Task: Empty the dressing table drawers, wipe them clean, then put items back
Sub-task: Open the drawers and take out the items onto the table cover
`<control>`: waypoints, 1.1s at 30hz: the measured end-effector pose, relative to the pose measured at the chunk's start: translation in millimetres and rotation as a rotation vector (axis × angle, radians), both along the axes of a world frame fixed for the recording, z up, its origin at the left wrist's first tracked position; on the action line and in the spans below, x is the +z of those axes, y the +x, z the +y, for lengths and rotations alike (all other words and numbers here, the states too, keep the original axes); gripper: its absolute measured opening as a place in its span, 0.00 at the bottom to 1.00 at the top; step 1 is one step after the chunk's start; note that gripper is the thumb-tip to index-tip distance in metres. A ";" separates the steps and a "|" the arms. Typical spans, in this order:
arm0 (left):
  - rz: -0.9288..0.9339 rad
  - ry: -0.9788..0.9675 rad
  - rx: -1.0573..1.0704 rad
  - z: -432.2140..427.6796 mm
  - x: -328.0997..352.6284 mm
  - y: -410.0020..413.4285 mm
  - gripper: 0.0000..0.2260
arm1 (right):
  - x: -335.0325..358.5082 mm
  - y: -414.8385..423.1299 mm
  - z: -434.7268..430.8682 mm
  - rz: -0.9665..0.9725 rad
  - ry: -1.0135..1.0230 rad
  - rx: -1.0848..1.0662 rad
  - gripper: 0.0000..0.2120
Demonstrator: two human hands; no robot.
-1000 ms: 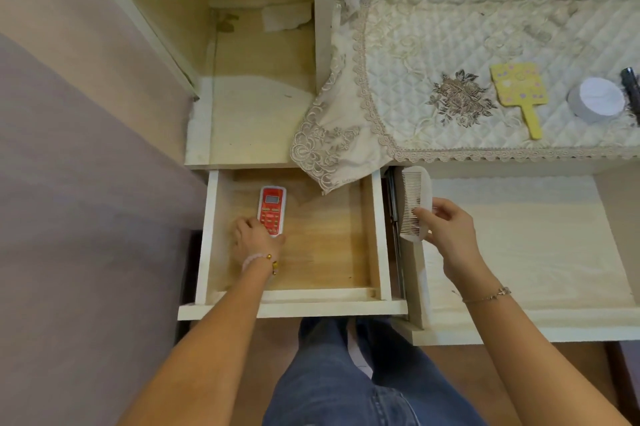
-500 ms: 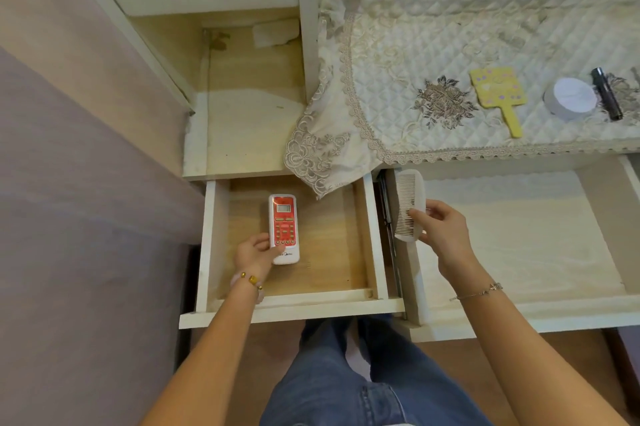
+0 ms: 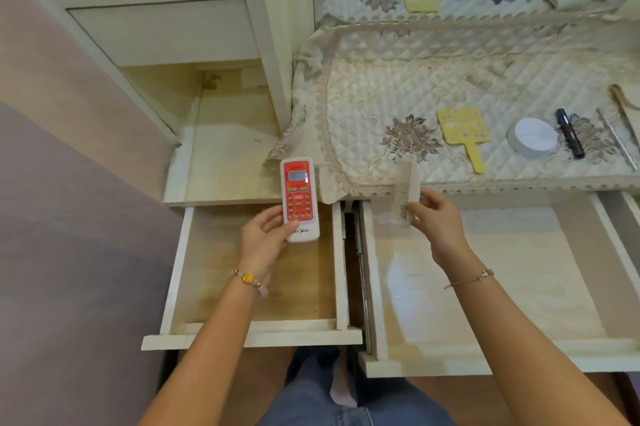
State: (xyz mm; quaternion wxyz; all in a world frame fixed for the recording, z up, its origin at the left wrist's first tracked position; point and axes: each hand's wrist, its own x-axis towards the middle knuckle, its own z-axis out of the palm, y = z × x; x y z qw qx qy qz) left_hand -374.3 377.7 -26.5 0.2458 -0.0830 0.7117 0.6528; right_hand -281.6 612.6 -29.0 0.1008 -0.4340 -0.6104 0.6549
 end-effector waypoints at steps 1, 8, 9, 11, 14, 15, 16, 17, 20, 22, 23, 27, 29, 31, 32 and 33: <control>0.009 0.005 -0.015 12.0 4.4 -3.7 0.15 | 2.1 -4.3 7.5 0.011 0.001 -0.001 0.14; 0.035 0.035 -0.033 92.1 19.3 -45.6 0.13 | -0.4 -46.3 61.5 -0.015 0.054 -0.001 0.16; 0.038 0.030 -0.037 101.0 17.8 -53.2 0.15 | -2.0 -52.6 67.7 -0.022 0.055 0.002 0.15; 0.037 -0.007 -0.038 115.6 11.3 -67.8 0.16 | -6.3 -65.1 78.5 -0.042 0.060 0.014 0.13; -0.002 -0.051 -0.024 131.8 -3.4 -84.6 0.14 | -16.5 -81.4 91.5 -0.076 0.079 0.036 0.14; -0.011 -0.068 -0.024 136.3 -7.6 -87.8 0.13 | -20.2 -85.7 94.8 -0.084 0.084 0.037 0.14; -0.013 -0.093 -0.024 140.3 -11.5 -90.3 0.12 | -23.5 -89.5 97.5 -0.089 0.092 0.035 0.14; -0.016 -0.118 -0.026 144.2 -14.9 -92.3 0.12 | -26.1 -92.7 99.3 -0.091 0.103 0.035 0.13; -0.025 -0.164 -0.052 153.4 -24.7 -95.8 0.15 | -29.0 -97.9 100.6 -0.107 0.153 0.038 0.12; -0.020 -0.193 -0.082 157.9 -28.8 -95.7 0.16 | -30.7 -98.8 100.0 -0.134 0.206 0.030 0.12; -0.013 -0.202 -0.086 160.0 -28.6 -94.4 0.16 | -31.7 -99.1 99.6 -0.150 0.236 0.020 0.11; 0.109 -0.302 -0.098 165.4 -25.9 -89.7 0.17 | -33.1 -98.9 95.8 -0.219 0.365 0.000 0.08; 0.171 -0.368 -0.123 166.9 -24.7 -88.3 0.16 | -32.6 -98.1 93.7 -0.238 0.412 -0.004 0.08; 0.220 -0.437 -0.142 167.2 -24.4 -89.0 0.15 | -31.2 -96.4 92.0 -0.254 0.455 0.004 0.08; 0.241 -0.470 -0.152 166.5 -23.8 -89.5 0.16 | -30.3 -95.1 91.5 -0.260 0.486 0.019 0.08; 0.260 -0.493 -0.166 165.1 -23.2 -90.5 0.17 | -29.3 -93.8 91.3 -0.259 0.521 0.039 0.10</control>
